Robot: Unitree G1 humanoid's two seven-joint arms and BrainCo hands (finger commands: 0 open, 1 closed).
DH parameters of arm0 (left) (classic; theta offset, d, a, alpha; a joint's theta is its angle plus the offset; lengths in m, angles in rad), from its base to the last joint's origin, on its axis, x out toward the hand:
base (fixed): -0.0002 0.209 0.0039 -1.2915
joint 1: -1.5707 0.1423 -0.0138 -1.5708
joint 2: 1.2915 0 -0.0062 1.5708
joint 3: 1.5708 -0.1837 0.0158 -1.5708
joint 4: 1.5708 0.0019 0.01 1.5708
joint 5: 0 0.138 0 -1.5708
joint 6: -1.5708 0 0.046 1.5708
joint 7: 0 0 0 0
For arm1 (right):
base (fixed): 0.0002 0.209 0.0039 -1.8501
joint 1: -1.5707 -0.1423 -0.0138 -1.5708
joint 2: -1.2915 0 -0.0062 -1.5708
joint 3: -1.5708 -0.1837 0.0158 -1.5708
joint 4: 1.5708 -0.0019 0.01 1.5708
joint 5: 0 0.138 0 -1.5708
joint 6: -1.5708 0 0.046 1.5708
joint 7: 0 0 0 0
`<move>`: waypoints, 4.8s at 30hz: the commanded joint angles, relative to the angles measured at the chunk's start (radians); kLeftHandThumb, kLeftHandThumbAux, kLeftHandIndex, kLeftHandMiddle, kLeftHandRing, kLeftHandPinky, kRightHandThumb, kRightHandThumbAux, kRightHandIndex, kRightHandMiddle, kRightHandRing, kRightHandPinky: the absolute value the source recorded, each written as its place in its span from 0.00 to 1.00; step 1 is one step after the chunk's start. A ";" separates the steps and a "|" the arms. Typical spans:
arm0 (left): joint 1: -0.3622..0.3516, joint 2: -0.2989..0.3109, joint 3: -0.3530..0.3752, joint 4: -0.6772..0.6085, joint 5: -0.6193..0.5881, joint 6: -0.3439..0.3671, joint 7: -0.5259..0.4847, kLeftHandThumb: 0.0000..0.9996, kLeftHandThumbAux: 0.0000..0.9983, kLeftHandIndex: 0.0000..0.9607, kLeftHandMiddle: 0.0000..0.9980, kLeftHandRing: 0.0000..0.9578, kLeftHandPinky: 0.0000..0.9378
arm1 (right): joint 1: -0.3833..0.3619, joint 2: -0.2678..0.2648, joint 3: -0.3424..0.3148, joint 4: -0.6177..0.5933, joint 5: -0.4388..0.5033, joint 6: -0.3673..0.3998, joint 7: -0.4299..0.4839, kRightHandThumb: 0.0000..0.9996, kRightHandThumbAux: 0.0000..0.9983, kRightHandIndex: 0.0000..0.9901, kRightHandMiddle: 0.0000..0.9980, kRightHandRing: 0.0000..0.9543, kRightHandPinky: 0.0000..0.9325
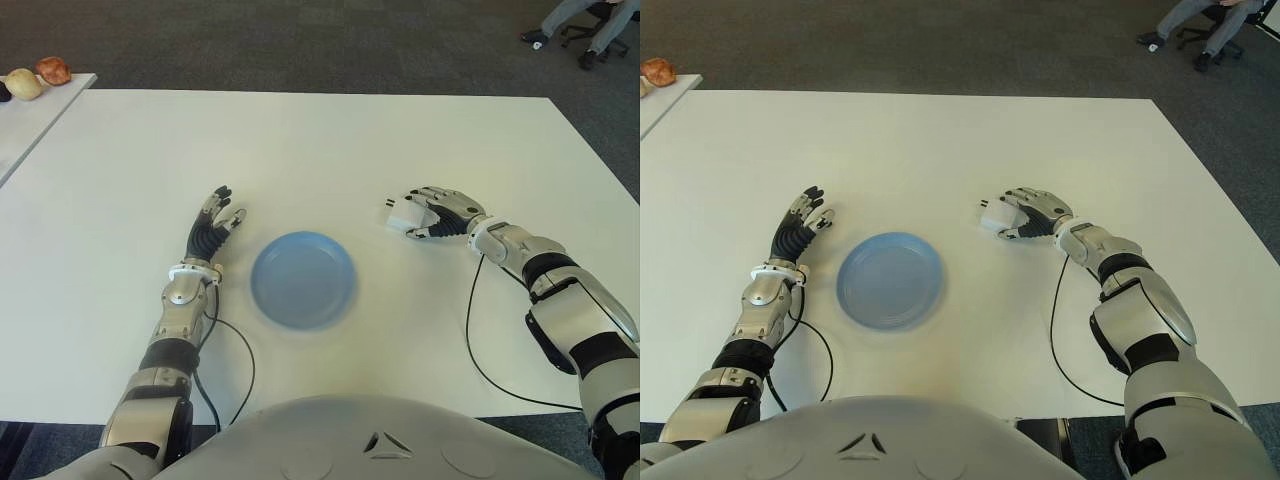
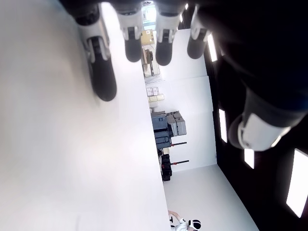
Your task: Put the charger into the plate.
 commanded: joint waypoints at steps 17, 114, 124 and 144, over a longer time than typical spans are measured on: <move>0.066 -0.009 -0.018 0.090 0.024 0.084 -0.002 0.00 0.57 0.05 0.12 0.11 0.12 | 0.001 0.096 0.017 -0.074 -0.045 0.216 -0.145 0.47 0.42 0.45 0.60 0.65 0.77; 0.001 -0.043 0.003 0.230 -0.020 0.001 -0.010 0.00 0.59 0.05 0.12 0.11 0.11 | -0.011 -0.015 -0.140 -0.589 -0.002 0.258 0.095 0.75 0.71 0.45 0.87 0.89 0.87; -0.006 -0.046 0.005 0.244 -0.026 -0.014 -0.017 0.00 0.61 0.05 0.11 0.11 0.12 | 0.002 -0.018 -0.162 -0.619 0.001 0.251 0.116 0.75 0.71 0.45 0.88 0.90 0.90; -0.016 -0.061 0.004 0.250 -0.025 -0.008 -0.003 0.00 0.61 0.05 0.12 0.12 0.14 | 0.052 -0.013 -0.185 -0.720 0.009 0.220 0.132 0.75 0.71 0.45 0.88 0.91 0.92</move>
